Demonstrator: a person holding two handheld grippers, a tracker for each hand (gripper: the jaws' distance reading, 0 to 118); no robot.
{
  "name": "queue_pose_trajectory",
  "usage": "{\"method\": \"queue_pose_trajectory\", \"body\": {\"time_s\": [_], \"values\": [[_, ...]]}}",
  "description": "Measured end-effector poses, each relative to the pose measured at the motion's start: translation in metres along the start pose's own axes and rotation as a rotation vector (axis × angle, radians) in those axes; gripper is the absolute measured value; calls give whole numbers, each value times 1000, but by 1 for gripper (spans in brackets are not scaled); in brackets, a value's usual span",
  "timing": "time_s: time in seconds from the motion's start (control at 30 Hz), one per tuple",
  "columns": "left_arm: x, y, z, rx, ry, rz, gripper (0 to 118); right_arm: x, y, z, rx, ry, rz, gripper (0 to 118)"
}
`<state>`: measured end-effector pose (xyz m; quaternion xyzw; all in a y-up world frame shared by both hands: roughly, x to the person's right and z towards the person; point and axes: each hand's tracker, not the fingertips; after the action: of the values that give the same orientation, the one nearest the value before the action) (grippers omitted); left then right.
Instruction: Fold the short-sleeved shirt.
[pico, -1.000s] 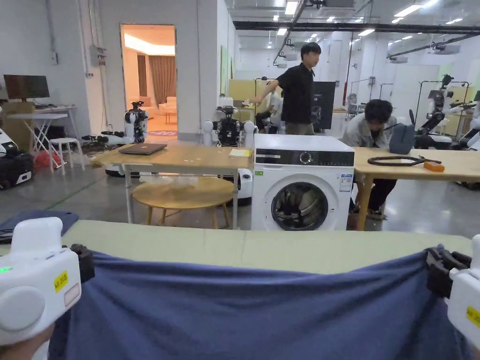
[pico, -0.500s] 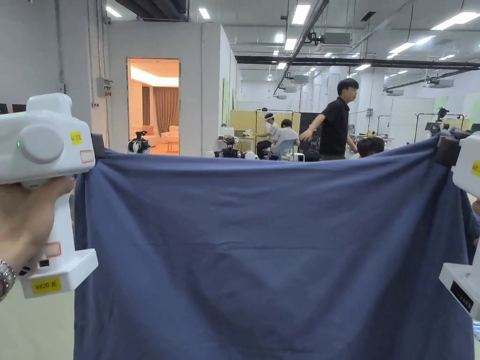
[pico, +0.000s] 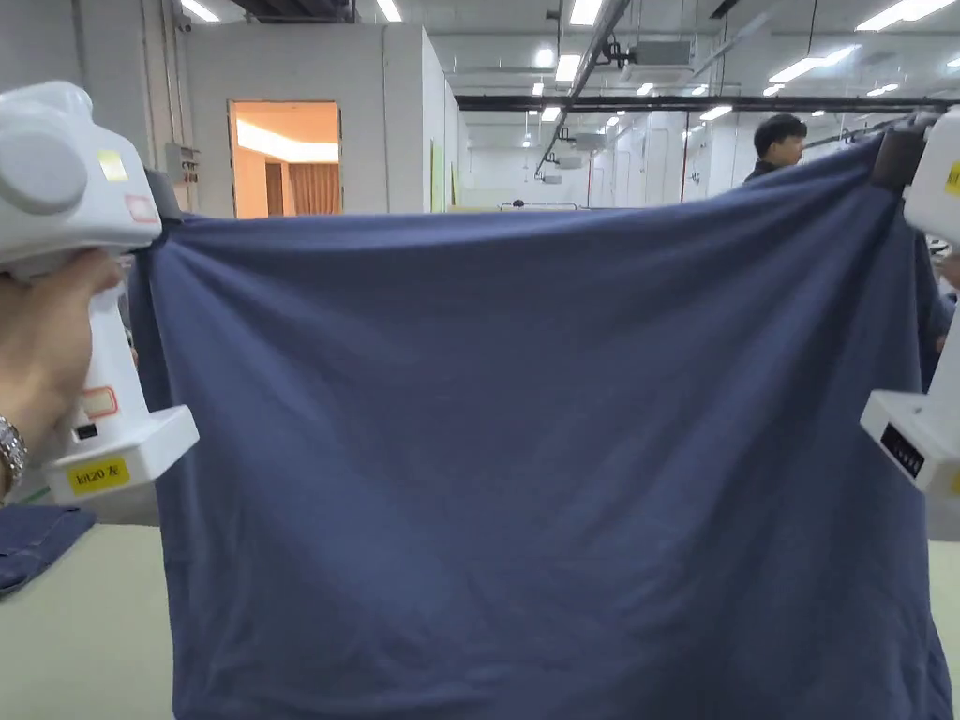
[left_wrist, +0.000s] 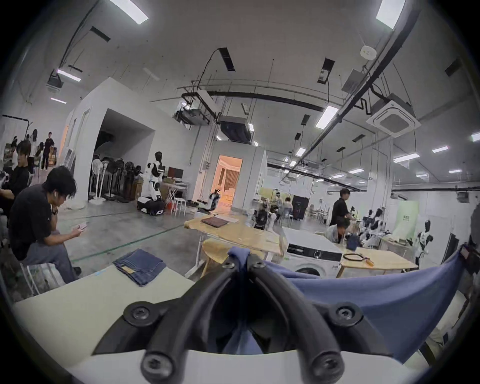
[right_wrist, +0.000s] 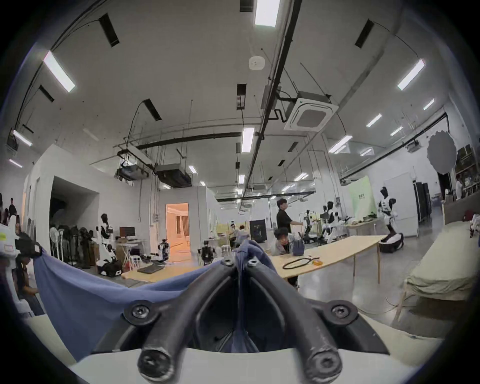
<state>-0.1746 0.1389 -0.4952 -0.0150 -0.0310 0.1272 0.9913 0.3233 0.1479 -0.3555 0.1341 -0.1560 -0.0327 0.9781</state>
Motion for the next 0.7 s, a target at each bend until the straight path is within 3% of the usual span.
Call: {"method": "queue_pose_trajectory", "body": {"time_s": [0.13,0.2,0.4,0.7], "values": [[-3,-16,-16,27,-14,66,0,4,-9,-15,17,2,-38,0],[-5,-25,-18,23,-23,89,0,2,-17,-16,7,-5,12,0],[-17,-55,4,-8,-28,118,0,10,-41,11,-44,19,52,0],[-55,-121,109,-153,17,-20,0,17,-87,142,-209,89,64,0]]}}
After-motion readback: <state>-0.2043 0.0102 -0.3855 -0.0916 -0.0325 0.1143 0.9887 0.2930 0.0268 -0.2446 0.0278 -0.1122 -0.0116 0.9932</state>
